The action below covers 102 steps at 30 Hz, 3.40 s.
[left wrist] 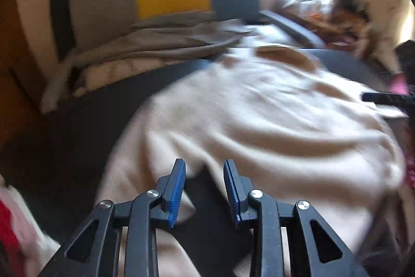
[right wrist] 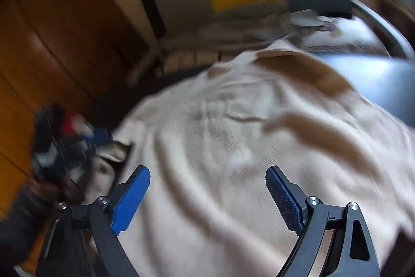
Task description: Fold clothes
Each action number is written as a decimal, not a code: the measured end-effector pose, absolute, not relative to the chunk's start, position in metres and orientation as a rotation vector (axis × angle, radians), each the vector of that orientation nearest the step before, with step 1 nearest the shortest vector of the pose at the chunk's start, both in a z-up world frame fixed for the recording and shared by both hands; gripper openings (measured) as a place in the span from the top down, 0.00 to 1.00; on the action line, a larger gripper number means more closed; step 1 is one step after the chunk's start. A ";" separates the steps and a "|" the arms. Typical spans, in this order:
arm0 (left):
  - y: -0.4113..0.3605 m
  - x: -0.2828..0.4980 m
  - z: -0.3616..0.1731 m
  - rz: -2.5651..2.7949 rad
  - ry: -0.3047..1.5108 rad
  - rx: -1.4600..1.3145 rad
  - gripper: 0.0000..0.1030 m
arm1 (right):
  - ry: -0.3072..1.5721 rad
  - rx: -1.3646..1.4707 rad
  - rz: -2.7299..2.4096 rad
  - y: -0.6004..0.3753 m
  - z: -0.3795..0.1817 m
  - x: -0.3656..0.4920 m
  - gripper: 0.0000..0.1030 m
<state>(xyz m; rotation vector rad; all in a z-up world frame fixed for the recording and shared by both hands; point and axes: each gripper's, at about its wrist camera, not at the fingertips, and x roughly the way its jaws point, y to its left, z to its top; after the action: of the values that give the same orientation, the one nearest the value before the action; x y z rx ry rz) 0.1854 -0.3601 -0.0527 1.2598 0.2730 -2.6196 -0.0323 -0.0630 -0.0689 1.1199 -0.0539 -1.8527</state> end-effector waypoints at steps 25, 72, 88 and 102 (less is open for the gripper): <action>-0.236 0.279 -0.094 -2.689 0.241 1.373 0.41 | -0.382 1.063 -1.917 0.037 -0.147 0.065 0.00; -0.351 0.238 -0.087 -2.704 0.948 1.205 0.40 | -0.248 1.350 -2.046 0.085 -0.129 0.076 0.24; -0.330 0.180 -0.127 -2.817 1.094 1.692 0.47 | -0.126 1.277 -2.044 0.057 -0.137 0.079 0.00; -0.352 0.283 0.010 -2.998 1.522 1.031 0.95 | -0.190 1.021 -1.964 0.066 -0.037 0.089 0.89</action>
<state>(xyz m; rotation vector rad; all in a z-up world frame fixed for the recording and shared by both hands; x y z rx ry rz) 0.2827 -0.3521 0.0100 1.0314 1.5217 -2.9981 0.0893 0.0661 -0.0375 1.0212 -0.1897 -1.9641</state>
